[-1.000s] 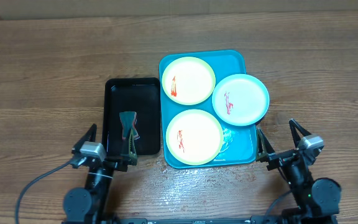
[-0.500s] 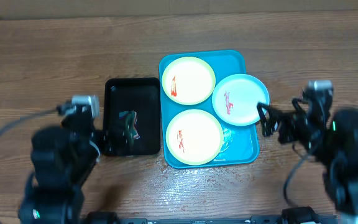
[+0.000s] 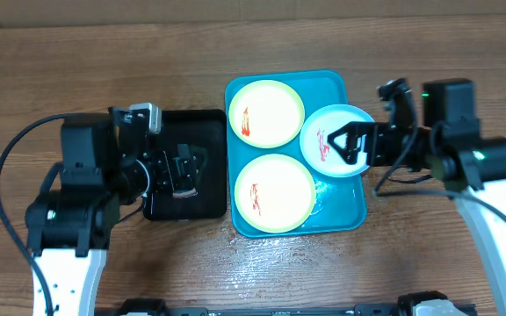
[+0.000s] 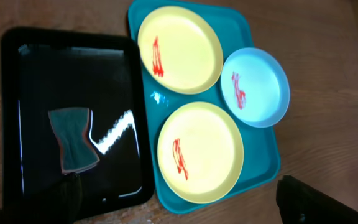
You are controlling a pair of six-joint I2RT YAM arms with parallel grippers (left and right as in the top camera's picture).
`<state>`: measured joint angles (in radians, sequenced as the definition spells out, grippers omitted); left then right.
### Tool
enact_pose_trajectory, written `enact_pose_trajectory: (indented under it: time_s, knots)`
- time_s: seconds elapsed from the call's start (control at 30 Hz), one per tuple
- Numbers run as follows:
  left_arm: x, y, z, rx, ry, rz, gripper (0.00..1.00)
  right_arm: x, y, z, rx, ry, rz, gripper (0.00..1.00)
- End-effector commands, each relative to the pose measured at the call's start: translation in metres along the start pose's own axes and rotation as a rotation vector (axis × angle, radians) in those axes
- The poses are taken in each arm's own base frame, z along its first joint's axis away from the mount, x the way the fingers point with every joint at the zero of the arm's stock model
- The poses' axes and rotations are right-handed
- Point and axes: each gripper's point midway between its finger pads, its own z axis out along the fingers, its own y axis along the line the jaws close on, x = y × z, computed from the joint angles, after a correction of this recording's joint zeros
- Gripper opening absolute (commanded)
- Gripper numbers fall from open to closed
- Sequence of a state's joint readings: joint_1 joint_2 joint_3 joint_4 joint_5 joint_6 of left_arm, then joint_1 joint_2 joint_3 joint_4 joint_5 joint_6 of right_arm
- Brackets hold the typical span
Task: Clean dirty plates on tray and stack at the side
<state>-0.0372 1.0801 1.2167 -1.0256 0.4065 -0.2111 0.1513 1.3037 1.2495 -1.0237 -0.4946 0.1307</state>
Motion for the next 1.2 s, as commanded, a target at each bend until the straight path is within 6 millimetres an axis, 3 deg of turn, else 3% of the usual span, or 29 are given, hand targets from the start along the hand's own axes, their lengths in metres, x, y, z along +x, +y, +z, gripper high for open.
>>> enact_pose_trajectory:
  time_s: [0.0, 0.13, 0.23, 0.33, 0.5, 0.6, 0.77, 0.93, 1.1, 1.17]
  knots:
    - [-0.002, 0.003, 0.005, -0.008, 0.027, -0.030, 1.00, 0.026, -0.016, 0.035, 0.108, 0.134, -0.008, 0.99]
    - [0.001, 0.007, 0.012, -0.016, 0.059, -0.044, 1.00, 0.066, -0.018, 0.083, 0.147, 0.302, -0.054, 0.90]
    - [0.005, 0.015, 0.011, -0.065, 0.072, -0.051, 1.00, 0.080, -0.042, 0.107, 0.323, 0.332, -0.023, 0.89]
    - [0.012, 0.027, 0.009, -0.130, 0.093, -0.061, 1.00, 0.089, -0.053, 0.125, 0.369, 0.358, -0.011, 0.82]
    - [0.018, 0.042, 0.006, -0.221, 0.111, -0.067, 1.00, 0.105, -0.069, 0.148, 0.383, 0.413, 0.035, 0.53]
    - [0.017, 0.045, 0.005, -0.239, 0.106, -0.065, 1.00, 0.118, -0.068, 0.163, 0.324, 0.458, 0.025, 0.43]
    - [0.012, 0.044, 0.006, -0.234, 0.085, -0.059, 1.00, 0.123, -0.079, 0.170, 0.352, 0.477, -0.005, 0.25]
    - [0.011, 0.046, 0.006, -0.246, 0.083, -0.058, 1.00, 0.106, -0.083, 0.177, 0.377, 0.401, -0.029, 0.05]
    - [0.017, 0.063, 0.011, -0.323, 0.108, -0.092, 1.00, 0.104, -0.083, 0.178, 0.374, 0.395, -0.031, 0.04]
    - [0.023, 0.069, 0.019, -0.338, 0.139, -0.118, 0.95, 0.104, -0.083, 0.178, 0.374, 0.393, -0.032, 0.04]
